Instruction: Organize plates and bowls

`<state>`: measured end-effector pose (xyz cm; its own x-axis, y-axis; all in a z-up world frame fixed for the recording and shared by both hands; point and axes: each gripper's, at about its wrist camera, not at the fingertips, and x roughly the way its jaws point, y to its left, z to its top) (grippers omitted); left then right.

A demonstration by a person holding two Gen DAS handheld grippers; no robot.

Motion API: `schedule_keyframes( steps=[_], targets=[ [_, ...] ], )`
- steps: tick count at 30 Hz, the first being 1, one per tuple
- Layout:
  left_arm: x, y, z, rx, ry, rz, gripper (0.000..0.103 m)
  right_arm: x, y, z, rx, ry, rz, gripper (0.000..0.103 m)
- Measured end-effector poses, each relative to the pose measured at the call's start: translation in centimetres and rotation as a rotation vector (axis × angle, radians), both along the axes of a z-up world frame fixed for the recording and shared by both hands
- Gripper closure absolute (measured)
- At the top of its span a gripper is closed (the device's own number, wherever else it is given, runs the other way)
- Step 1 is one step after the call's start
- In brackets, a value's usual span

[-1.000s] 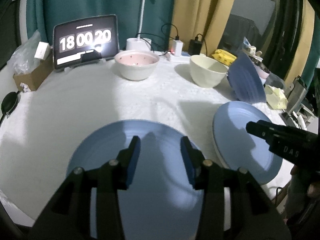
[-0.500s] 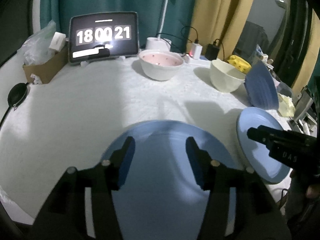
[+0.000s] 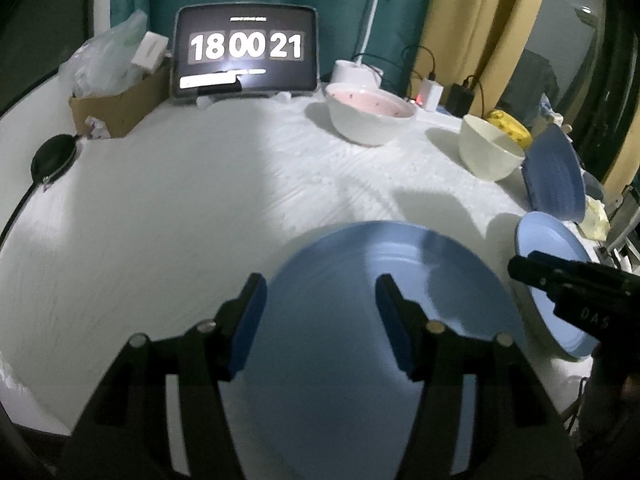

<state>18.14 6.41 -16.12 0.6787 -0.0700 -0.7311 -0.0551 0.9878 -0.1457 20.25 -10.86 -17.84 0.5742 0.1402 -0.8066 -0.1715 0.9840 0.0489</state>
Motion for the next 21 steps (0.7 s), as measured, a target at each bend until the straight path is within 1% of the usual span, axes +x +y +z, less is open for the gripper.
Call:
schedule_keyframes(
  steps=[7, 17, 21],
  targets=[
    [-0.3, 0.8, -0.6, 0.017, 0.01, 0.014, 0.045, 0.0, 1.6, -0.6, 0.0, 0.017, 0.029, 0.068],
    [-0.9, 1.5, -2.4, 0.022, 0.072, 0.029, 0.045, 0.0, 2.6, -2.0, -0.002, 0.05, 0.048, 0.068],
    [-1.3, 1.3, -2.7, 0.037, 0.068, 0.027, 0.045, -0.2, 3.0, -2.4, -0.001, 0.06, 0.057, 0.068]
  ],
)
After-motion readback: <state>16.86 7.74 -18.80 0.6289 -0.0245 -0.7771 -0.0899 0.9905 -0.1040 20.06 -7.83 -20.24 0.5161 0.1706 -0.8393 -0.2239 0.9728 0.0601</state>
